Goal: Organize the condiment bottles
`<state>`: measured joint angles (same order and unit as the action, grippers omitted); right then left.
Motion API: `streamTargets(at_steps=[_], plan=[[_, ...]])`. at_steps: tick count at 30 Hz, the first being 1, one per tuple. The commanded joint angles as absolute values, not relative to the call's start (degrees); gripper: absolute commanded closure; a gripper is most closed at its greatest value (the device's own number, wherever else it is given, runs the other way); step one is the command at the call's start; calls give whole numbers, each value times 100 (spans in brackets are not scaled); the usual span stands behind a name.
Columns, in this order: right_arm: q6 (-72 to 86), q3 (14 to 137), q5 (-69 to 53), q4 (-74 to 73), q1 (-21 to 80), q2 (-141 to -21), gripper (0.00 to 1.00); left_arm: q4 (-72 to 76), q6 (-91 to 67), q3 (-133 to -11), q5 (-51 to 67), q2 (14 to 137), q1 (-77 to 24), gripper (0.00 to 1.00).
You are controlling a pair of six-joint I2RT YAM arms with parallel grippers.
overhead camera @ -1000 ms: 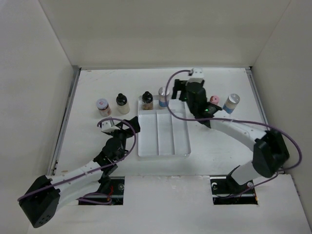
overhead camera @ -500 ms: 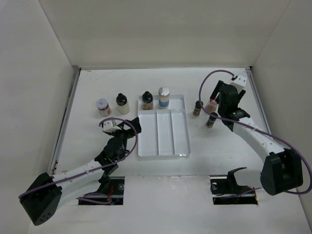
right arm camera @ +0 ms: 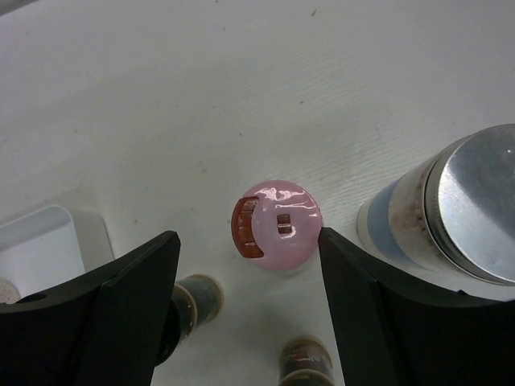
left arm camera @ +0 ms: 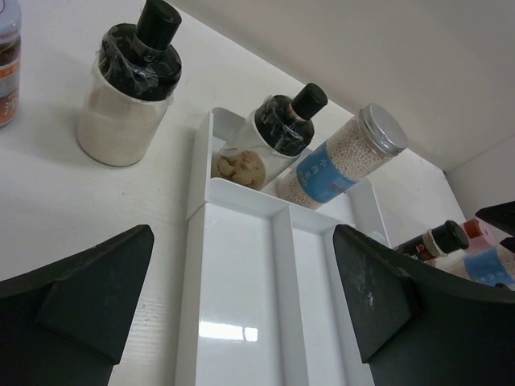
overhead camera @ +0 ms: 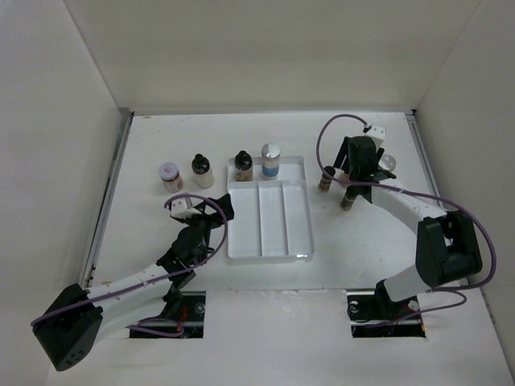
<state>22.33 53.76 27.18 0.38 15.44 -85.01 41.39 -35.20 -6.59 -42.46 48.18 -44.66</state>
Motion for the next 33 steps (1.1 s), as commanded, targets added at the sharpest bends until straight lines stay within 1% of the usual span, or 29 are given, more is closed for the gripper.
streamTargets(at_steps=[1,12,16,18,23,28,33], plan=[[2338,5721,2540,202,1455,-8692,25,4430,-3568,-694,-4184,4825,-4495,3],[2373,6012,2645,9,1287,-9185,29,4456,-3577,-694,-4166,4913,-4460,3],[2259,5564,3041,465,1366,-8746,30,4500,-3586,-712,-4166,5001,-4469,3],[2198,5520,3102,501,1375,-8597,31,4526,-3586,-712,-4166,5036,-4469,3],[2145,5396,3375,510,1384,-8271,31,4535,-3595,-703,-4131,5010,-4460,3],[2144,5449,3349,466,1384,-8586,29,4535,-3595,-712,-4113,5001,-4469,3],[2180,5642,3147,510,1384,-8894,29,4535,-3595,-712,-4113,4992,-4487,3]])
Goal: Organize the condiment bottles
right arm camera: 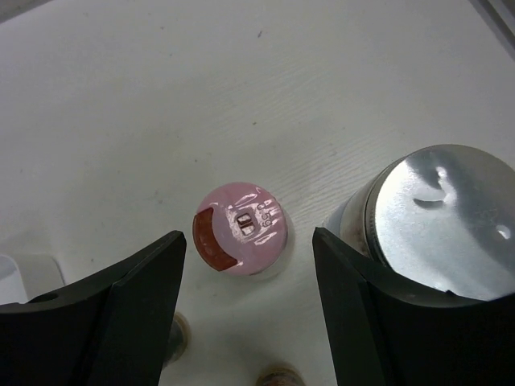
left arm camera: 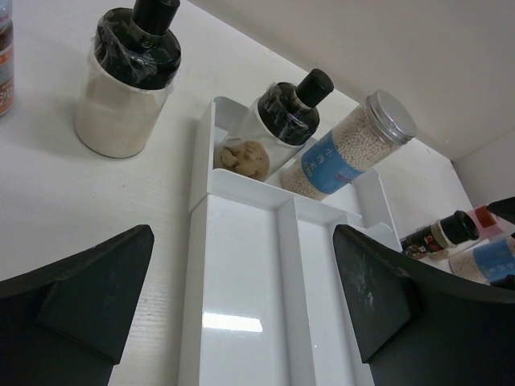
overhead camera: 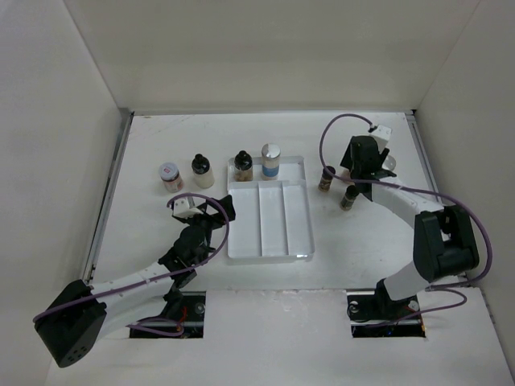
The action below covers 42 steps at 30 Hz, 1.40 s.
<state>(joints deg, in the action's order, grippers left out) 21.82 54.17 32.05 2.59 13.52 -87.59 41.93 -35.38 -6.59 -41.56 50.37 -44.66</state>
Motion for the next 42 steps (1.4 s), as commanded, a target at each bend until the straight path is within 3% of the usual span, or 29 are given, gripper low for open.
streamTargets(at_steps=[1,4,10,14,22,31,42], plan=[[2180,5686,3103,527,1384,-8955,30,4535,-3595,-712,-4113,4992,-4478,3],[2171,5844,2919,606,1331,-9158,31,4535,-3595,-703,-4113,4992,-4469,3],[2101,5985,2882,756,1279,-9352,53,4535,-3595,-703,-4113,5019,-4469,3],[1987,5924,3014,958,1287,-9097,59,4544,-3595,-738,-4113,5106,-4469,3],[1468,6494,2971,941,1910,-8639,58,4570,-3604,-765,-4096,5194,-4469,3],[1722,7127,2566,1011,2957,-9430,58,4614,-3604,-791,-4061,5247,-4460,3],[2153,6856,2408,1248,3326,-10037,58,4588,-3595,-817,-4061,5265,-4469,3]])
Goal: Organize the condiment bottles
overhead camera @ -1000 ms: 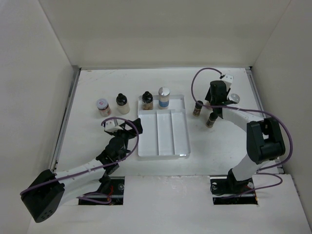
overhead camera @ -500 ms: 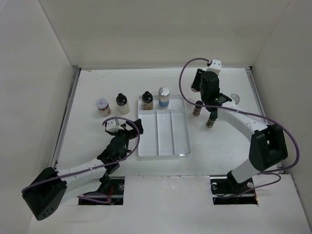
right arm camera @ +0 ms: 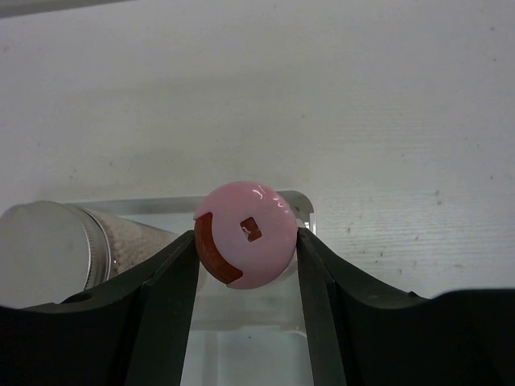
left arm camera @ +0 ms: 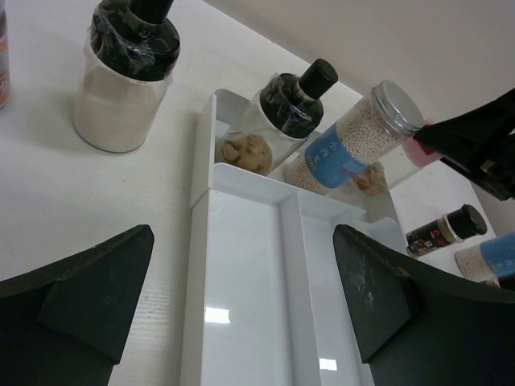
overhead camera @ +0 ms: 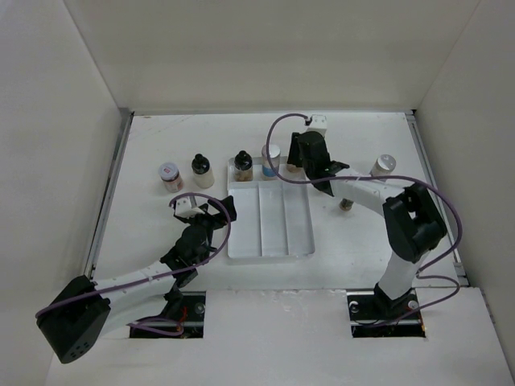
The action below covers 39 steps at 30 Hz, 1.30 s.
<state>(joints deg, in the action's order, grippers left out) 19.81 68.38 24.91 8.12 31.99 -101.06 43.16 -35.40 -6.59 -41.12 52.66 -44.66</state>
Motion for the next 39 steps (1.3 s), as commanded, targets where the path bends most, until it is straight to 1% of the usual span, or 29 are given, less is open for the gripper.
streamTargets(at_steps=[1,5,6,9,10,13,18,22,23,25,27,28,29,31,32,33,35,39], plan=[[2162,6838,2400,1248,3344,-10063,58,4579,-3586,-826,-4061,5273,-4460,3],[2171,6733,2452,1248,3449,-10204,55,4570,-3586,-826,-4087,5291,-4443,3],[2171,6715,2470,1248,3458,-10248,53,4562,-3577,-844,-4096,5308,-4425,3],[2215,6680,2513,1231,3458,-10318,36,4518,-3568,-853,-4122,5326,-4346,3],[2215,6671,2531,1213,3458,-10301,33,4518,-3568,-853,-4131,5361,-4285,3],[2224,6636,2514,1169,3432,-10099,29,4413,-3568,-923,-4043,5405,-4065,4],[2153,6320,2531,1063,3371,-9371,14,3334,-3603,-1396,-4017,5142,-3837,4],[2223,5706,2531,1142,3318,-8641,11,2217,-3595,-2125,-4130,5053,-3661,4],[2258,5547,2531,1177,3318,-8500,13,2023,-3577,-2344,-4096,5132,-3582,4],[2338,5292,2505,1265,3326,-8315,30,1654,-3472,-2758,-4087,5369,-3485,4],[2487,5063,2531,1362,3344,-8148,61,1311,-3437,-3118,-4061,5685,-3319,4],[2566,4967,2540,1423,3344,-8104,71,1231,-3419,-3251,-4061,5878,-3231,4],[2645,4870,2540,1459,3344,-8043,77,1143,-3419,-3374,-4017,6080,-3134,4],[2759,4616,2592,1555,3414,-7815,78,1073,-3384,-3602,-3850,6441,-2949,6],[2768,4458,2654,1695,3475,-7700,76,1037,-3358,-3734,-3789,6634,-2870,6],[2742,4291,2689,1914,3511,-7604,72,1011,-3314,-3857,-3753,6827,-2782,6],[2707,4079,2637,2266,3520,-7532,59,976,-3173,-4095,-3797,7197,-2677,6],[2655,3964,2610,2592,3607,-7541,32,958,-3006,-4472,-3840,7549,-2615,7]])
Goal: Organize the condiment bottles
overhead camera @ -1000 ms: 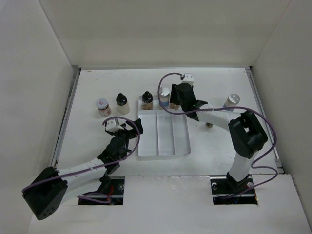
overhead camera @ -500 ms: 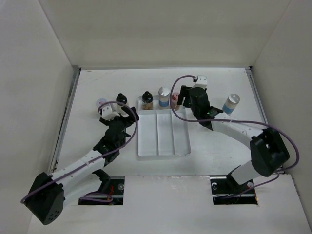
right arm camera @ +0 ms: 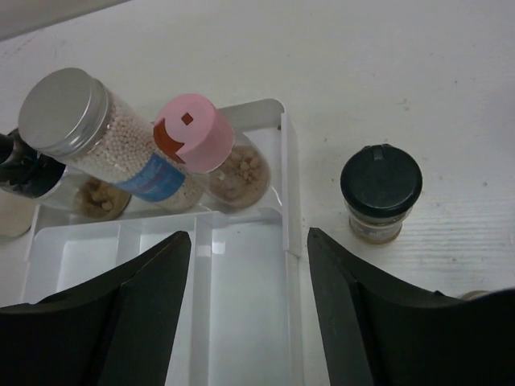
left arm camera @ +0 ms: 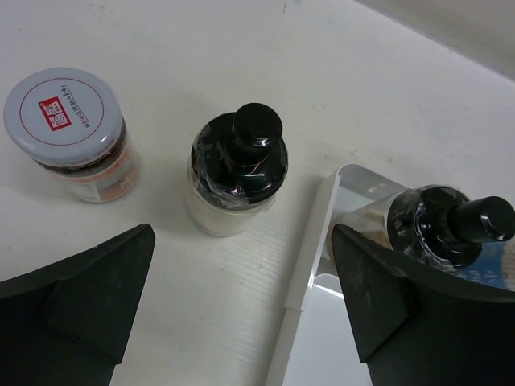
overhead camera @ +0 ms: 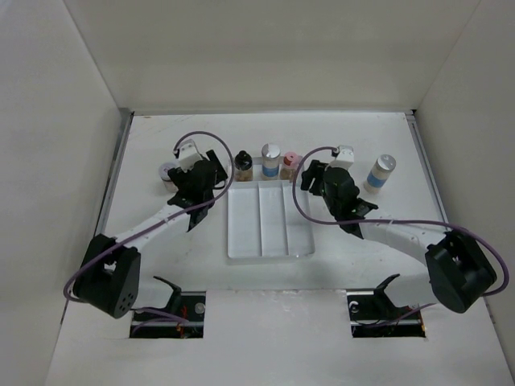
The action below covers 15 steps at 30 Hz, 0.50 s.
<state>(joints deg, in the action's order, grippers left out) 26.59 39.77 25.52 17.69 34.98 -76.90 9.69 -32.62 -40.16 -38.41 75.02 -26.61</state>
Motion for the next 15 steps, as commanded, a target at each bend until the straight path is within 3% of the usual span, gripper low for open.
streamTargets(at_steps=[1,3,15], plan=[[2593,3946,2628,2654,3608,-7576,27,923,-2928,-4587,-3858,7646,-2597,8],[2523,3938,2698,2689,3608,-7664,21,914,-2813,-4780,-3928,7839,-2544,10],[2470,3771,2690,2830,3608,-7269,16,800,-2663,-5308,-4078,8876,-2254,20]])
